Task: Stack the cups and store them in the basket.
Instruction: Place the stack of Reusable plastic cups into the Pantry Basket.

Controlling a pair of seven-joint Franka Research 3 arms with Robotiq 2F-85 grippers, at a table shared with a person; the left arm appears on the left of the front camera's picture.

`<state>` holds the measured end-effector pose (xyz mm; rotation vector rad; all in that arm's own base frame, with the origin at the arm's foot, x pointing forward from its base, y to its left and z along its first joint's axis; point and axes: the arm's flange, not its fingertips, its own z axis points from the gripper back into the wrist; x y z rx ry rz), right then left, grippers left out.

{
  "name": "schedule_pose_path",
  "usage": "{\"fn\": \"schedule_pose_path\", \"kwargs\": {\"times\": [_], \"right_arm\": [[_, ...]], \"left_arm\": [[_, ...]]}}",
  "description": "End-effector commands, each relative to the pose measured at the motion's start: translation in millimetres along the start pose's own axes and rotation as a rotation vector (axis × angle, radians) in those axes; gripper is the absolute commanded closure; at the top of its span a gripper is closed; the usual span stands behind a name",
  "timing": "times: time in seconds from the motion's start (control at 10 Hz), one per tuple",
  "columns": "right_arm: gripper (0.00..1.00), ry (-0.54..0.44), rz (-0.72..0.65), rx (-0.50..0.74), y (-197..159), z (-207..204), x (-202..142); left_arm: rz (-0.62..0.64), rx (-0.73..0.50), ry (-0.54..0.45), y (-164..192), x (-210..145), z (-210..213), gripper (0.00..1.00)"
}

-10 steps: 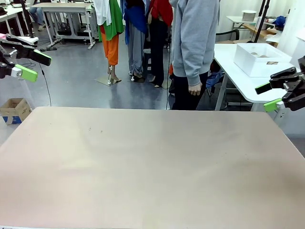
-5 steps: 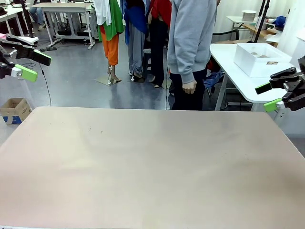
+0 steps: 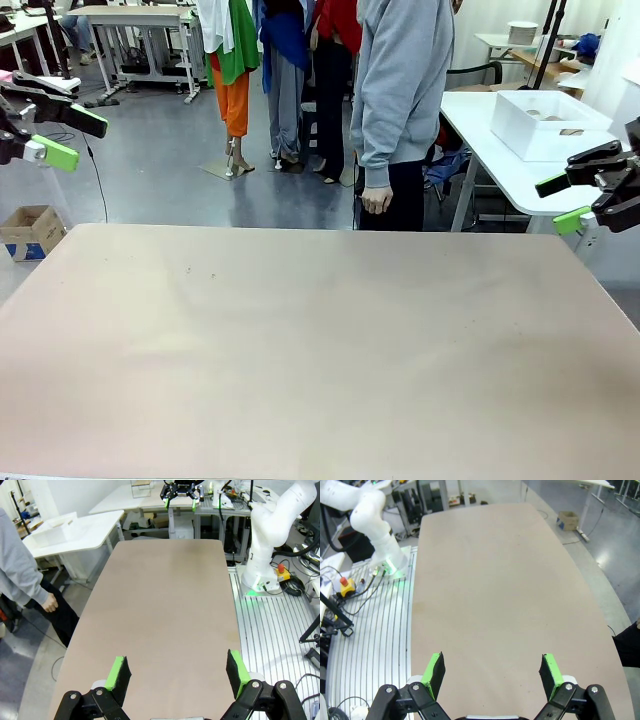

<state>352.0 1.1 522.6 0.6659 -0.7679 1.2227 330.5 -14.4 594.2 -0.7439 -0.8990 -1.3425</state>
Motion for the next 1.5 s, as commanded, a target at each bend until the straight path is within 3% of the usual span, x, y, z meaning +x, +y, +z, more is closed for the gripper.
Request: {"fn": "schedule_pose_path", "kwargs": {"times": [0.0,1.4], "right_arm": [[0.0,-0.019,-0.017,-0.003,1.2,-0.4,1.7],[0.0,-0.019,-0.017,-0.003,1.2,-0.4,1.7]], "left_arm": [[-0.005,-0.004,-0.023,1.4,2.2,0.7,0.0],[-0.005,-0.004,-0.023,1.4,2.2,0.7,0.0]]}}
